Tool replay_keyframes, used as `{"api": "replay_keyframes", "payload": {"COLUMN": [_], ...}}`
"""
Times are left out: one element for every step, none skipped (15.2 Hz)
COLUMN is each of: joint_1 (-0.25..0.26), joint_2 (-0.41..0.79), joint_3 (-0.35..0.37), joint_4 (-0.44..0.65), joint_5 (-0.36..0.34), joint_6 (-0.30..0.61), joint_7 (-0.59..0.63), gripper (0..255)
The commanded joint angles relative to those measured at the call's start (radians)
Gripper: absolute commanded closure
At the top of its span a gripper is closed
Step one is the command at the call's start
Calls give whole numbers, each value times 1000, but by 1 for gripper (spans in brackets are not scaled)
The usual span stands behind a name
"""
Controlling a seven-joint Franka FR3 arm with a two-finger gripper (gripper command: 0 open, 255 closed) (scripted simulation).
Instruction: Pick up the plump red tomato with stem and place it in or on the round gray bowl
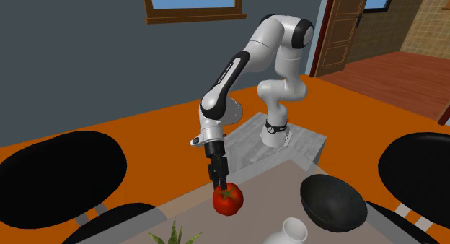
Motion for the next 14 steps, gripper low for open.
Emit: {"api": "replay_keyframes", "payload": {"joint_1": [3,6,8,10,12,14,15,17,18,19,20,20,21,21], "joint_2": [-14,-28,-43,-57,-71,-85,-99,-113,-127,-140,-153,-166,-179,-192], "joint_3": [0,-2,-3,-4,-4,-4,-5,-5,-4,-4,-3,-2,-1,1], "joint_4": [-2,-3,-4,-5,-6,-7,-8,-8,-9,-9,-9,-9,-9,-9], "joint_5": [-15,-30,-46,-62,-78,-94,-110,-127,-144,-161,-178,-195,-213,-230], "joint_6": [7,15,22,29,35,42,49,55,61,67,73,78,83,88], "joint_7": [14,29,43,58,74,89,105,121,138,154,171,188,206,223], "gripper": [255,255,255,255,255,255,255,255,255,255,255,255,255,255]}}
